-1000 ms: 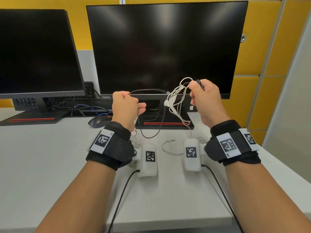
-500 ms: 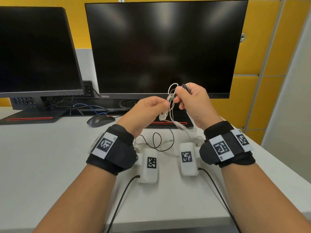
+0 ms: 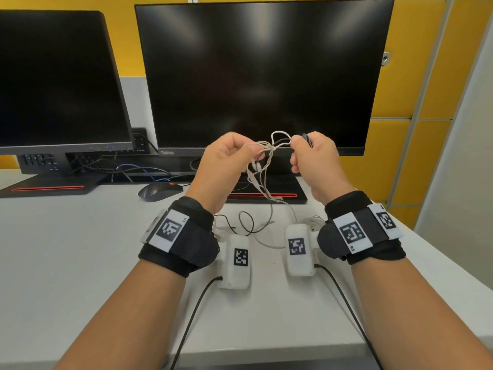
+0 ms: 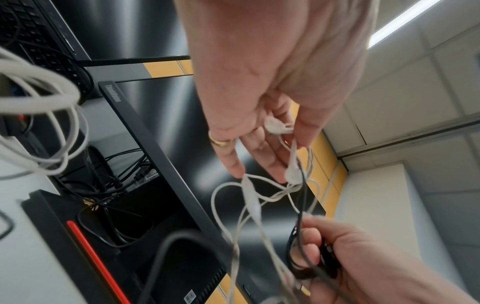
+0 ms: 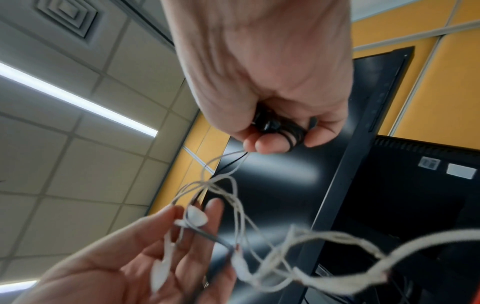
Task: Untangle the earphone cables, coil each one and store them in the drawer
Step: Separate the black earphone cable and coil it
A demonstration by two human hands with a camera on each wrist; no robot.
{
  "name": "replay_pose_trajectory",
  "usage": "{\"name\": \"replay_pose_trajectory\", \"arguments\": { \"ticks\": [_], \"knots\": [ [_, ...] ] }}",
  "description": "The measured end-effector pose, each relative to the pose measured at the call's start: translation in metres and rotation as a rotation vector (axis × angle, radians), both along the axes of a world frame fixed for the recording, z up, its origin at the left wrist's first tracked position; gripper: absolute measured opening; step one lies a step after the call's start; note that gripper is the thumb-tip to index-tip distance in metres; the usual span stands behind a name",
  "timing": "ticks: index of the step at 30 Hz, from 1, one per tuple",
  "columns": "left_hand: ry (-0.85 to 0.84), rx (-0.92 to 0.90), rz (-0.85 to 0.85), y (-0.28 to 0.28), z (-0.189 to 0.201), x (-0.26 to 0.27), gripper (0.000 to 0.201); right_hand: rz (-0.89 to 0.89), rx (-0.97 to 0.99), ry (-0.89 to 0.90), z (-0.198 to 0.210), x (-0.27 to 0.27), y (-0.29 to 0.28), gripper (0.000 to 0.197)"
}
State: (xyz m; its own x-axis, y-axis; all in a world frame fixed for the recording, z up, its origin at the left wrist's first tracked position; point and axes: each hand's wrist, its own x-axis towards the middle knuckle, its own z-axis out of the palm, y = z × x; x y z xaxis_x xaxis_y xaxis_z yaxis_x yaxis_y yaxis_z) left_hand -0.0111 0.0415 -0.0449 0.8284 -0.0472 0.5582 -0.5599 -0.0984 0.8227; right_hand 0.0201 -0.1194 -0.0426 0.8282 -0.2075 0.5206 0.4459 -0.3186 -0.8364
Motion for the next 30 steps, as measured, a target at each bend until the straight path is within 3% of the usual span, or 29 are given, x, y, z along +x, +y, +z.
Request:
{"name": "replay_pose_trajectory", "arguments": {
  "ticks": [4, 8, 10, 19, 22, 25, 28, 30],
  "knots": [
    [0.044, -0.098, -0.047, 0.004, 0.002, 0.001, 0.013, -0.036, 0.177, 0.021, 0.002, 0.001, -0.009, 0.017],
    [0.190, 0.172, 0.046, 0.005, -0.001, 0.004, 0.018, -0.032, 0.265, 0.001, 0.003, 0.001, -0.007, 0.017],
    [0.242, 0.224, 0.086, 0.002, -0.002, 0.006, 0.021, -0.020, 0.243, 0.001, 0.003, 0.001, -0.004, 0.019],
    [0.194, 0.149, 0.032, -0.004, -0.004, 0.003, 0.037, 0.329, 0.058, 0.208, 0.002, -0.015, 0.022, 0.024],
    [0.174, 0.029, 0.042, -0.003, -0.003, 0.003, 0.018, 0.420, 0.142, 0.254, 0.003, -0.020, 0.023, 0.027],
    [0.214, -0.076, -0.001, -0.001, -0.002, 0.003, 0.013, 0.548, 0.386, 0.233, 0.006, -0.022, 0.018, 0.029],
    [0.293, 0.072, 0.029, -0.001, -0.004, 0.002, 0.016, 0.620, 0.550, 0.135, 0.009, -0.023, 0.015, 0.024],
    [0.319, 0.233, 0.007, -0.001, -0.003, 0.000, 0.014, 0.570, 0.502, 0.074, 0.009, -0.022, 0.015, 0.020]
  ]
}}
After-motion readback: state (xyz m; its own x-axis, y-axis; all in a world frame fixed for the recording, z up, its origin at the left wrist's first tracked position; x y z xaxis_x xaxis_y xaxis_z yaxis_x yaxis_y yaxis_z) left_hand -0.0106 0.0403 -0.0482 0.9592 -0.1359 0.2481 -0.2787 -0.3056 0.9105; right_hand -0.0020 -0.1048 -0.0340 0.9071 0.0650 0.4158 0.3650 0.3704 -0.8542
